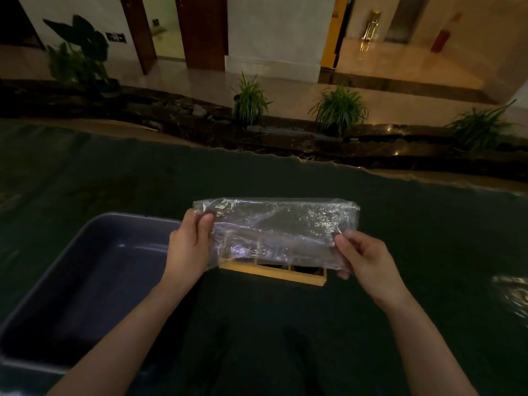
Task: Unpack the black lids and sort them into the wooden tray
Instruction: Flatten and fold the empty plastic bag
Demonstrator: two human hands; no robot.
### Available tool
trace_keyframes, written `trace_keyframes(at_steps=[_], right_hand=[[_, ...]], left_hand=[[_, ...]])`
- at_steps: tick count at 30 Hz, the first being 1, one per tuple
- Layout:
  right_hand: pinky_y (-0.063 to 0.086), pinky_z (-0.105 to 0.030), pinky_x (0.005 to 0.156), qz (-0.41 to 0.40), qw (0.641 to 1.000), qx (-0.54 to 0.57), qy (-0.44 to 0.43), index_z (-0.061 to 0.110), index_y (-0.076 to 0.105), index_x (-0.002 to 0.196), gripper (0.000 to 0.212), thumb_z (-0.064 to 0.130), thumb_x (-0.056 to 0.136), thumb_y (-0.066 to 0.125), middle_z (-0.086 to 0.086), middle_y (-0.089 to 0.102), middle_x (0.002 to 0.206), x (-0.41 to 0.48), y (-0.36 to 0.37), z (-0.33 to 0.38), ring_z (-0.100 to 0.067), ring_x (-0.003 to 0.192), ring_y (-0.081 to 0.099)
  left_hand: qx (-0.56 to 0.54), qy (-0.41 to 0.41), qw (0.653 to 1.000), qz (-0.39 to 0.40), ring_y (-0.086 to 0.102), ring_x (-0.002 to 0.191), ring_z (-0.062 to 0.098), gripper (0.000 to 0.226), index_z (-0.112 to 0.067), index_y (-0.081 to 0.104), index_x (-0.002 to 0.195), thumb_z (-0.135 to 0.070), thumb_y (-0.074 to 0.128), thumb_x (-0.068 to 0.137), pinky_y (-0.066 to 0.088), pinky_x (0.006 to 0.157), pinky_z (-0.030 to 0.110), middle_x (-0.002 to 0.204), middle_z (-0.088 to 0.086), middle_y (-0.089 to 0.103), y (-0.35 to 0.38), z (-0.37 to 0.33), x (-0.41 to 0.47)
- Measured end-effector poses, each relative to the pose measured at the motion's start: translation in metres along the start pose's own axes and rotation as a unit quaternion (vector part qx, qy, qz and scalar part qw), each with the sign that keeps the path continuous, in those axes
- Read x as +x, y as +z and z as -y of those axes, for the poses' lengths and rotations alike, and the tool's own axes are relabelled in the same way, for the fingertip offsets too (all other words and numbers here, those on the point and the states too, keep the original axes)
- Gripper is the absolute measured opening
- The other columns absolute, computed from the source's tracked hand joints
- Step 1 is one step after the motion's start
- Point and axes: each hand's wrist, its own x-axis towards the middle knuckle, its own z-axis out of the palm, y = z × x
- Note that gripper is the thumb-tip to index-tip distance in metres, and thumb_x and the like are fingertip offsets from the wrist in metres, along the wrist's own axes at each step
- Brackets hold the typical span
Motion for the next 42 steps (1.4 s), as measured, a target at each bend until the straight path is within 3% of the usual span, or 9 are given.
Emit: trace_keyframes(at_steps=[7,12,16,20,23,26,30,33,42], right_hand=[[0.056,-0.025,0.062,-0.018,0.999,0.0,0.031,0.021,0.074,0.086,0.028,0.039,0.101,0.059,-0.008,0.075,0.08,0.002,-0.01,-0.002,-0.02,0.068,0.072],[0.047,-0.019,0.088,-0.082,0.997,0.003,-0.007,0.049,0.056,0.133,0.071,0.083,0.072,0.065,0.033,0.061,0.128,0.005,-0.024,0.008,0.013,0.113,0.06],[0.04,-0.021,0.107,0.116,0.982,-0.132,-0.063,0.045,0.046,0.147,0.081,0.072,0.076,0.074,0.027,0.055,0.144,0.027,-0.022,0.035,0.012,0.132,0.049],[0.054,-0.031,0.102,0.295,0.951,-0.093,-0.001,0.031,0.071,0.125,0.054,0.053,0.077,0.082,0.007,0.078,0.118,0.046,-0.001,0.056,-0.008,0.111,0.073],[0.059,-0.034,0.093,0.257,0.964,-0.07,-0.007,0.018,0.081,0.103,0.026,0.037,0.086,0.081,-0.006,0.082,0.103,0.053,0.009,0.052,-0.024,0.1,0.077],[0.06,-0.035,0.088,0.149,0.989,0.019,-0.005,0.016,0.082,0.098,0.008,0.02,0.091,0.078,-0.007,0.083,0.097,0.052,0.018,0.046,-0.024,0.095,0.079],[0.056,-0.06,0.096,0.021,0.994,0.106,-0.006,0.011,0.08,0.1,0.012,0.02,0.092,0.078,-0.025,0.078,0.1,0.053,0.025,0.046,-0.042,0.099,0.074],[0.05,-0.067,0.1,-0.02,0.992,0.123,-0.005,0.005,0.078,0.101,0.017,0.02,0.092,0.078,-0.034,0.072,0.104,0.055,0.027,0.05,-0.052,0.102,0.069],[0.051,-0.061,0.102,0.061,0.99,0.121,0.025,0.008,0.073,0.117,0.019,0.01,0.1,0.064,-0.025,0.076,0.11,0.039,0.011,0.049,-0.046,0.105,0.07]], left_hand=[[-0.097,-0.027,0.993,0.053,0.054,0.051,0.003,0.019,-0.018,0.06,0.087,-0.023,0.053,0.104,0.046,0.045,0.02,0.063,-0.007,0.06,-0.008,-0.001,0.02],[-0.12,-0.013,0.985,0.124,0.049,0.04,0.001,0.018,-0.01,0.066,0.086,-0.017,0.059,0.102,0.041,0.039,0.017,0.053,-0.005,0.058,-0.015,-0.014,0.039],[-0.096,0.033,0.969,0.224,0.053,0.04,-0.001,0.016,-0.013,0.073,0.09,-0.023,0.063,0.098,0.044,0.04,0.015,0.052,-0.007,0.062,-0.012,-0.04,0.057],[-0.073,0.063,0.948,0.302,0.045,0.04,0.004,0.032,-0.009,0.077,0.094,-0.039,0.069,0.087,0.039,0.04,0.015,0.052,-0.007,0.056,-0.009,-0.07,0.081],[-0.068,0.053,0.946,0.313,0.055,0.049,0.005,0.032,-0.019,0.078,0.1,-0.047,0.074,0.084,0.045,0.047,0.018,0.065,-0.006,0.067,-0.011,-0.082,0.095],[-0.161,-0.018,0.967,0.196,0.073,0.098,0.013,0.056,-0.029,0.069,0.121,-0.066,0.069,0.079,0.058,0.089,0.038,0.11,-0.002,0.076,-0.011,-0.077,0.099],[-0.315,-0.157,0.89,0.289,0.068,0.118,0.023,0.108,-0.015,0.049,0.145,-0.082,0.071,0.062,0.052,0.104,0.045,0.132,0.007,0.068,0.0,-0.059,0.074],[-0.277,-0.129,0.873,0.381,0.069,0.116,0.023,0.079,-0.016,0.062,0.132,-0.066,0.077,0.073,0.055,0.097,0.039,0.124,0.003,0.073,0.018,-0.056,0.047],[-0.293,-0.117,0.916,0.249,0.073,0.074,0.019,0.015,-0.01,0.079,0.087,-0.025,0.075,0.083,0.058,0.07,0.029,0.083,0.01,0.077,0.029,-0.059,0.03]])
